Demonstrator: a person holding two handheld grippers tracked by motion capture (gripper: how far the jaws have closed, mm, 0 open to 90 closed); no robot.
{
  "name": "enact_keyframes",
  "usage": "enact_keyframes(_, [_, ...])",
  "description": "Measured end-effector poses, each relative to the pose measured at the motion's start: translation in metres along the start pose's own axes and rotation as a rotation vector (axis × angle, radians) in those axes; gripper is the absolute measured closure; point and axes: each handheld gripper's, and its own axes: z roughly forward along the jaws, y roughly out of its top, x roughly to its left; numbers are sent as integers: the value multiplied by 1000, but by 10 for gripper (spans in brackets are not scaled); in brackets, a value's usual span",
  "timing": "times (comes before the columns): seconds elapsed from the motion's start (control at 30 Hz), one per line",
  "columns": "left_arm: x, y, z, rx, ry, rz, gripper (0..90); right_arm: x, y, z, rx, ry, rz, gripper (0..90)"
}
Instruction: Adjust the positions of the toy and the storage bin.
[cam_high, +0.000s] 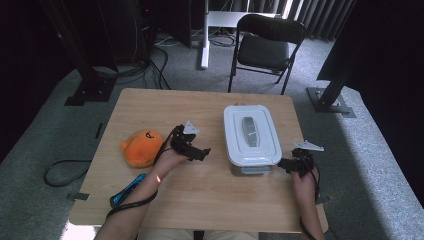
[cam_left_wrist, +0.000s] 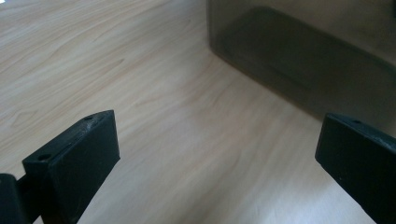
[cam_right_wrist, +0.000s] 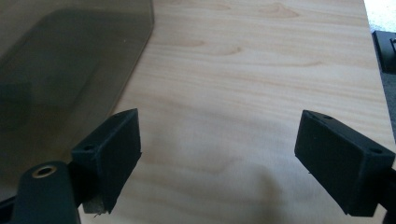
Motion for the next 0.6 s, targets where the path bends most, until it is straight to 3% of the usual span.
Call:
enact_keyframes(0.3, [-6, 18, 35, 20, 34, -36, 4, -4, 12, 13, 4, 26, 10, 141])
enact_keyframes(0.43, [-8, 24, 43, 18, 22, -63, 4, -1, 17, 15, -33, 74, 17, 140])
enact_keyframes(0.6, [-15, 26, 46, 7, 11, -43, 4, 4, 21, 21, -23, 147, 7, 141])
